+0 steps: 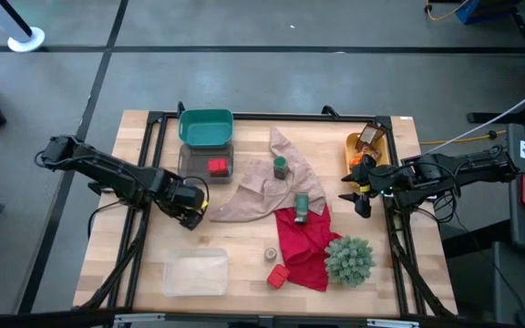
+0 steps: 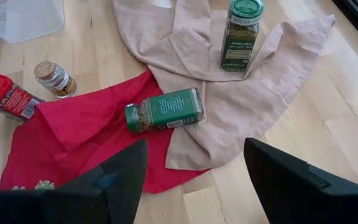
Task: Sort spices by type
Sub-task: Put the left brown seasoning bottle into the transparent bin
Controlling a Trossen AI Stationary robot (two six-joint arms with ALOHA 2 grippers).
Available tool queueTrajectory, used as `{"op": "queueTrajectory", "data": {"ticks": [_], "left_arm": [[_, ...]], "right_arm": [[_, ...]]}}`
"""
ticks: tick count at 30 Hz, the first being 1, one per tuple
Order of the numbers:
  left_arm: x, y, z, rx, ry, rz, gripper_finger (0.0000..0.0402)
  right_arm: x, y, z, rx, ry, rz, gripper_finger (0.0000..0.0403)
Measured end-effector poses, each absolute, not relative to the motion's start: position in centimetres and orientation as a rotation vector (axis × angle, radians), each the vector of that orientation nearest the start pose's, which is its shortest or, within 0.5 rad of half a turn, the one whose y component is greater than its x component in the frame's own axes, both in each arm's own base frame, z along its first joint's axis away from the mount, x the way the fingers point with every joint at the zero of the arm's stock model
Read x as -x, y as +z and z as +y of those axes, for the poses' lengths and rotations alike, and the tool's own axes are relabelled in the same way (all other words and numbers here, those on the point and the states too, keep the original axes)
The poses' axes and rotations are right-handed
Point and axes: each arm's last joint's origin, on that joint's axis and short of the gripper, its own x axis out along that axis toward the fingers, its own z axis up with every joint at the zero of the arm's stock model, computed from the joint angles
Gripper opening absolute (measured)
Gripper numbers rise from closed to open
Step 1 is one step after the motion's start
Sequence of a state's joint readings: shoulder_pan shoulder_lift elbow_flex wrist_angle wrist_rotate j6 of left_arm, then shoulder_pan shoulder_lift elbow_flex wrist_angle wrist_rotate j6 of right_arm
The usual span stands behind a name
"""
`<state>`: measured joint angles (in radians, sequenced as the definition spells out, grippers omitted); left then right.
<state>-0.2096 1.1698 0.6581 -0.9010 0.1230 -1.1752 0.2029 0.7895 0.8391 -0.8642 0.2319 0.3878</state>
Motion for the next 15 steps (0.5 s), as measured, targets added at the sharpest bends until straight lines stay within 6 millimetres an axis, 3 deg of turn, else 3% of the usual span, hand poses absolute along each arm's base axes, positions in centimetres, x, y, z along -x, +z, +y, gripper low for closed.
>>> {"op": "queueTrajectory", "data": {"ticks": [9, 15], "left_arm": [[-16.9, 16.5, -4.0, 0.922, 0.560, 1.345, 0.0243], [-16.6, 16.4, -3.9, 0.907, 0.578, 1.368, 0.0242]], "right_arm": [[-14.0, 29.3, 2.2, -0.191, -0.179, 0.776, 0.0266], [-14.0, 29.3, 2.2, -0.197, -0.166, 0.780, 0.0266]]}}
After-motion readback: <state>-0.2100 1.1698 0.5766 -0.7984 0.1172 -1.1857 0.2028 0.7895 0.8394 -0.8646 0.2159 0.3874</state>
